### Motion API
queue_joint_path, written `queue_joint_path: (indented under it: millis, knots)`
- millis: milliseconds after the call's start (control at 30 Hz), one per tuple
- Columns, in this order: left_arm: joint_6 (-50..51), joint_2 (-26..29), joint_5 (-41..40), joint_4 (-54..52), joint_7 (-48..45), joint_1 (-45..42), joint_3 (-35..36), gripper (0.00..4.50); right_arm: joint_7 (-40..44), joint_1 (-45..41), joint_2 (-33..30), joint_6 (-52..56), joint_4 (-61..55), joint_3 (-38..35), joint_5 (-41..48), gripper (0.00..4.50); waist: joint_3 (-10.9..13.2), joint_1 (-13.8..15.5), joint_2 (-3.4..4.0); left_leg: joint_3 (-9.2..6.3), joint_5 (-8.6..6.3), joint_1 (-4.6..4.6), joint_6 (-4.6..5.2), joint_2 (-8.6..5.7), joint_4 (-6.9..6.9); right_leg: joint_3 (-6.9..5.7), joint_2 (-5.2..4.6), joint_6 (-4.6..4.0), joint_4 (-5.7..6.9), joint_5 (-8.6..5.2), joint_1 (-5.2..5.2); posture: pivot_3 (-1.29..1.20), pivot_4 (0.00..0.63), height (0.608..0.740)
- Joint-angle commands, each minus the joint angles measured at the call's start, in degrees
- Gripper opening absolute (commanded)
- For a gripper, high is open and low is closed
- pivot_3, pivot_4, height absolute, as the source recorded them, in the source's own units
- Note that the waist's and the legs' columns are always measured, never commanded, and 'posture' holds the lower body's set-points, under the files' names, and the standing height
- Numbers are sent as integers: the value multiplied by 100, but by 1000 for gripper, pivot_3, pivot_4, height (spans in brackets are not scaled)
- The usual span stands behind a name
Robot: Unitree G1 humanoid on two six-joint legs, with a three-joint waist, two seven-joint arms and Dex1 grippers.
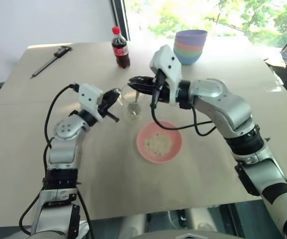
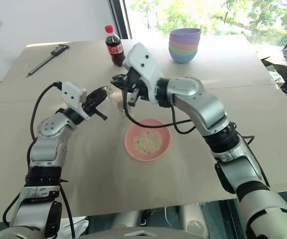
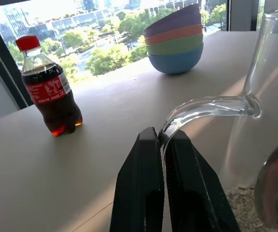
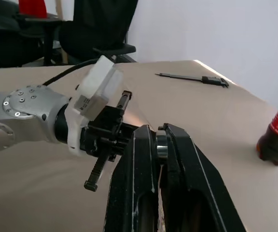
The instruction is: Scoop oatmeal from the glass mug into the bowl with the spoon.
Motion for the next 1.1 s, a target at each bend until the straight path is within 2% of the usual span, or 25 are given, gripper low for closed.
queue_joint_path:
  millis: [33,233,367,667,833,1100]
  knots:
    - [-253,6,107,-182,53,-128,-10,9,150,-2,148,-78,-23,-43,-106,0,0,1,0,0,0,0,0,-1,0,0,-1,0,-1,0,0,0,150,740]
    - [-95,-79,54,-389,134,-128,-9,9,301,210,338,-119,29,44,-363,0,0,2,0,-3,0,-1,0,-1,0,-1,-1,0,-1,0,0,0,150,740]
    - [133,-54,-31,-534,19,-113,-28,9,461,293,351,-530,65,124,-667,0,0,-1,0,-4,0,-1,0,-2,1,-2,-1,0,0,0,0,0,150,740]
    - [299,38,7,-601,-157,-31,-19,9,590,146,331,-837,276,-88,-959,0,0,-1,0,-5,1,1,-2,-2,1,-3,0,0,2,0,0,0,150,740]
    - [207,49,85,-600,-152,-58,-39,9,680,403,302,-5,125,-27,-740,0,0,0,0,-5,1,1,-2,-2,1,-2,-1,0,1,0,0,0,150,740]
    - [63,21,228,-527,-115,-80,-32,9,129,351,655,2204,-125,-833,179,0,0,8,0,-9,1,-1,-2,-2,2,-5,-3,0,4,0,1,0,150,740]
